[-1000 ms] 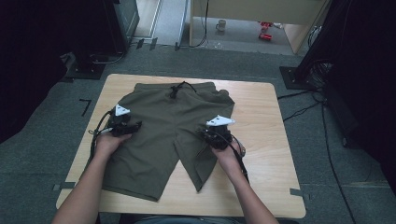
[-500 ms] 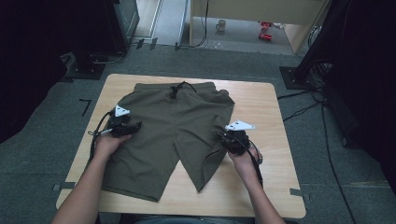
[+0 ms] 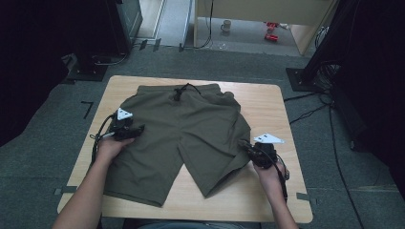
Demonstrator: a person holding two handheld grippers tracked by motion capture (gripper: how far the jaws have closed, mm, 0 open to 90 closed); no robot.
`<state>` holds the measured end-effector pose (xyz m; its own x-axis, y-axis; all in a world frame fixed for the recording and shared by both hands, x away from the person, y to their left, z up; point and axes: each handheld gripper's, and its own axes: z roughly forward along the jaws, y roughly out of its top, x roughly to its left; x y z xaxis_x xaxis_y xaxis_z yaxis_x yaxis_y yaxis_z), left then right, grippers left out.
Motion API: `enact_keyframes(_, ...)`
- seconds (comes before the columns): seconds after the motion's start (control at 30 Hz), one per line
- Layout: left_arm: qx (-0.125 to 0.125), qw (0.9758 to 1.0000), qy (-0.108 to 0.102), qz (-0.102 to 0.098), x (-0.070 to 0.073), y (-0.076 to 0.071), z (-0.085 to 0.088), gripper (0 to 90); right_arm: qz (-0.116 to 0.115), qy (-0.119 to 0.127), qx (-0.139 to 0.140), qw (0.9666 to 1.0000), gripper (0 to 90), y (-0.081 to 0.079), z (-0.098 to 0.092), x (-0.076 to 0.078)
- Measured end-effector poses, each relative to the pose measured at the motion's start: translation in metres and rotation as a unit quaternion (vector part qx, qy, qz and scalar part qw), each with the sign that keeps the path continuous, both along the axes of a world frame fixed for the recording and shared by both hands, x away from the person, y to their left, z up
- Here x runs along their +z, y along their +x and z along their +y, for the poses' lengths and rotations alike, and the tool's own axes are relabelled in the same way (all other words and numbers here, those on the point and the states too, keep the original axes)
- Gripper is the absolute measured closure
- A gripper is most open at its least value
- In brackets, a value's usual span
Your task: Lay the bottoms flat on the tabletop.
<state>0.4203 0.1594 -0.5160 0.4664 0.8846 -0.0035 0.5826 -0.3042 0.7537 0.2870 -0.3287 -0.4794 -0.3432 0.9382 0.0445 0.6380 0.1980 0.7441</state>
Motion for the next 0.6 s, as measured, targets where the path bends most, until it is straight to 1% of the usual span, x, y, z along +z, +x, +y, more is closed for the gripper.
enact_keyframes(0.13,0.000,1.0000,0.000,0.000,0.000,0.000,0.000,40.1,0.008,-0.001,-0.019,0.9998,85.3,-0.010,-0.016,-0.006)
enact_keyframes(0.27,-0.001,1.0000,0.001,0.000,0.000,-0.001,0.001,40.1,0.021,-0.002,-0.027,0.9994,85.2,-0.020,-0.025,-0.013)
enact_keyframes(0.33,0.000,1.0000,0.000,-0.001,0.000,-0.001,0.001,40.1,0.025,0.004,-0.029,0.9993,85.2,-0.026,-0.028,-0.017)
enact_keyframes(0.4,0.000,1.0000,0.000,-0.001,0.000,-0.002,0.001,40.1,0.035,0.004,-0.031,0.9989,85.1,-0.033,-0.030,-0.021)
enact_keyframes(0.43,0.000,1.0000,0.000,-0.001,0.000,-0.002,0.000,40.1,0.035,0.006,-0.030,0.9989,85.0,-0.036,-0.031,-0.022)
enact_keyframes(0.5,0.000,1.0000,0.000,0.000,0.000,-0.002,0.001,40.1,0.040,0.010,-0.028,0.9988,84.8,-0.041,-0.032,-0.024)
enact_keyframes(0.6,-0.001,1.0000,0.000,-0.001,0.000,-0.003,0.001,40.1,0.047,0.009,-0.020,0.9987,84.5,-0.050,-0.030,-0.025)
